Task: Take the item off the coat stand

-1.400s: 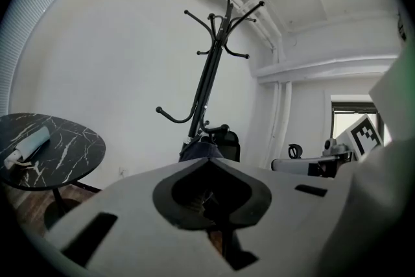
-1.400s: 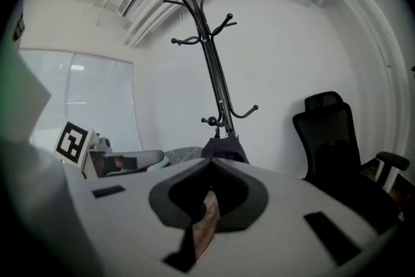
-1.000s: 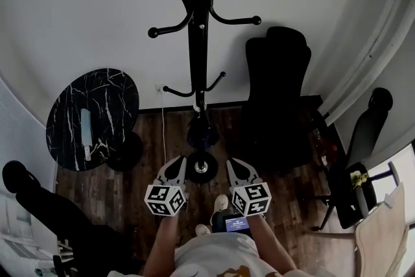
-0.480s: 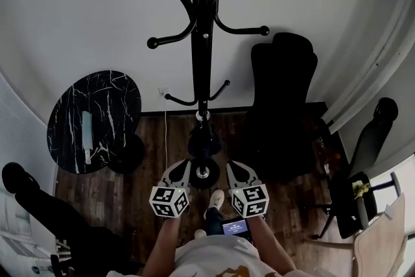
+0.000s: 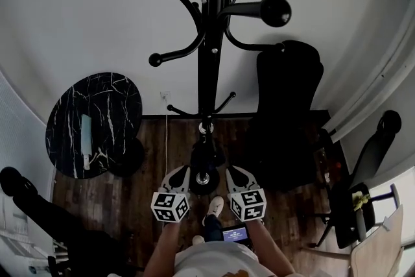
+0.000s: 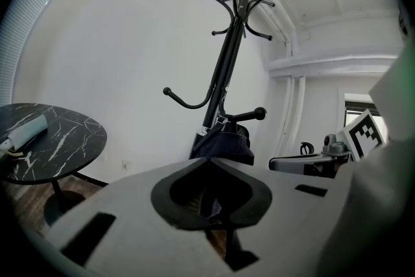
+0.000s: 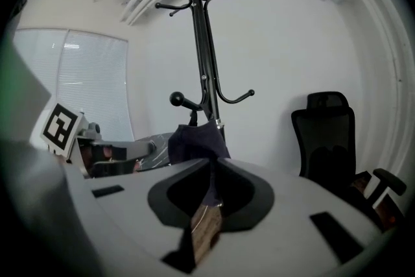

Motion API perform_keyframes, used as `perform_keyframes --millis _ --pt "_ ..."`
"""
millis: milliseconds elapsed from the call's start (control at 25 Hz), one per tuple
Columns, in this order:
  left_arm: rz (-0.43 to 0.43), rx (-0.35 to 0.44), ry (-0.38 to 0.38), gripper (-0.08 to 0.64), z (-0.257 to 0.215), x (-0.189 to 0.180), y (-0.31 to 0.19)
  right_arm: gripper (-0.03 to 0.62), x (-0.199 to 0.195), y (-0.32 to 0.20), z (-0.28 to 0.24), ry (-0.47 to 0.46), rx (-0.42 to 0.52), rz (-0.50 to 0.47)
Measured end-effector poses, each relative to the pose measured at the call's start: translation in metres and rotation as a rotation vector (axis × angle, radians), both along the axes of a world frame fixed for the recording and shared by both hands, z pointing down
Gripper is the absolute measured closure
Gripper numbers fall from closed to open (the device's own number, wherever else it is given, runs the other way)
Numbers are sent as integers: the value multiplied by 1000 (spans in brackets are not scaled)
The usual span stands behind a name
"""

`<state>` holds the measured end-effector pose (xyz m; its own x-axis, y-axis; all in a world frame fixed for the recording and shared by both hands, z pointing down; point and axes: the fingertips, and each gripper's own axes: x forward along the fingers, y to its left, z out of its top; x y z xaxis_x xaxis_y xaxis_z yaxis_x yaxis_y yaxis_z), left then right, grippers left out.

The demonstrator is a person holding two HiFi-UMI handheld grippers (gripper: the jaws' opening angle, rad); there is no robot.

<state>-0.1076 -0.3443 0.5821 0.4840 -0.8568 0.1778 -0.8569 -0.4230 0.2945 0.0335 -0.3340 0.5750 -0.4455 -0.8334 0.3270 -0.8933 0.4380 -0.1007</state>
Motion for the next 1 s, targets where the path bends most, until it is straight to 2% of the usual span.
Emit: perform_keyframes --millis 200,360,560,720,880,1000 --pt "31 -46 14 532 15 4 -9 504 0 -15 10 17 -25 0" --pt "52 -65 8 461 22 6 -17 477 -4 -25 19 25 -45 -9" --pt "83 -94 -5 429 33 9 -24 423 -5 -36 26 37 -61 -8" --pt "111 -103 -28 407 37 14 -30 411 -7 -46 27 25 -60 -16" --pt "148 -107 -62 391 41 25 -36 410 -11 -51 33 54 -66 -44" --pt "145 -97 -47 391 41 26 -42 410 -12 -55 35 58 -66 -50"
